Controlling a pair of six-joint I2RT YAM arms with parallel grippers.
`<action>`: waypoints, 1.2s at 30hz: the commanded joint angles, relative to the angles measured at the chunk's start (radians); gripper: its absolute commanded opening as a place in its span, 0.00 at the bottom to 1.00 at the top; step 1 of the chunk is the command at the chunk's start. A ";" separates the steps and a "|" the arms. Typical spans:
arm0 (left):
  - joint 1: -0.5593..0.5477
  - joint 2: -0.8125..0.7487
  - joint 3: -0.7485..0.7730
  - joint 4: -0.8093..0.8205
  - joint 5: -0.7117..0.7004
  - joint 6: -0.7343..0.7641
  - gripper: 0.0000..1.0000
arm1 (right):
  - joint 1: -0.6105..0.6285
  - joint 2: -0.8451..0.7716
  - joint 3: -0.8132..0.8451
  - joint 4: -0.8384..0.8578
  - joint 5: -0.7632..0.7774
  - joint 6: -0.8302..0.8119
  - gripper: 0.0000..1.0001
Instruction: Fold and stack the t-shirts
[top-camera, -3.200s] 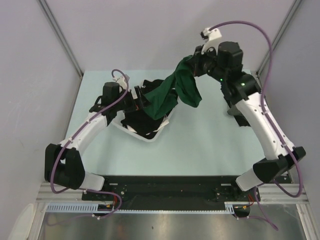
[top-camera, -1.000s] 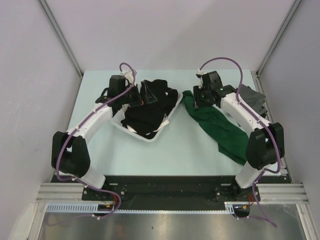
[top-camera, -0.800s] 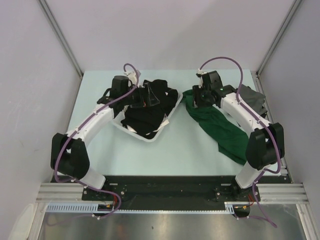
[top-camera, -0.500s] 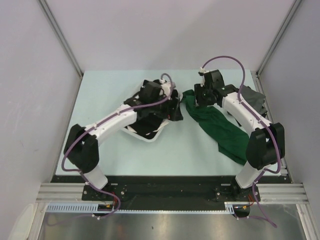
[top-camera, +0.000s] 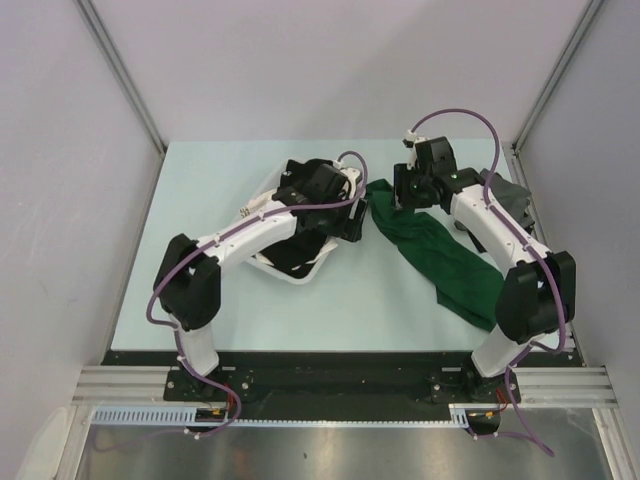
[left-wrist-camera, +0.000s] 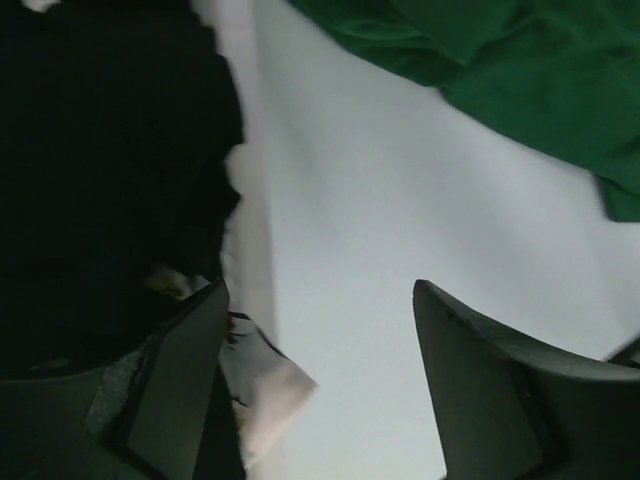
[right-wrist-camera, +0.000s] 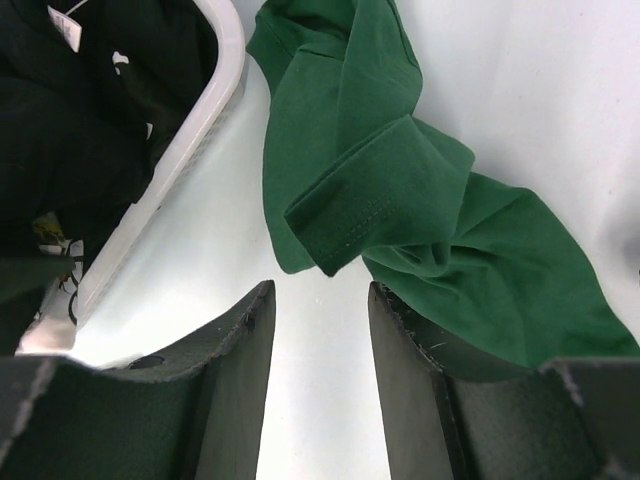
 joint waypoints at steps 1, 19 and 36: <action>0.011 0.085 0.089 -0.127 -0.156 0.061 0.74 | -0.008 -0.041 0.042 0.014 -0.020 0.008 0.47; 0.012 0.183 0.166 -0.182 -0.243 0.057 0.00 | -0.020 -0.044 0.036 0.018 -0.059 0.011 0.47; 0.296 0.151 -0.009 -0.169 -0.276 -0.026 0.00 | -0.022 -0.052 0.024 0.009 -0.066 0.005 0.47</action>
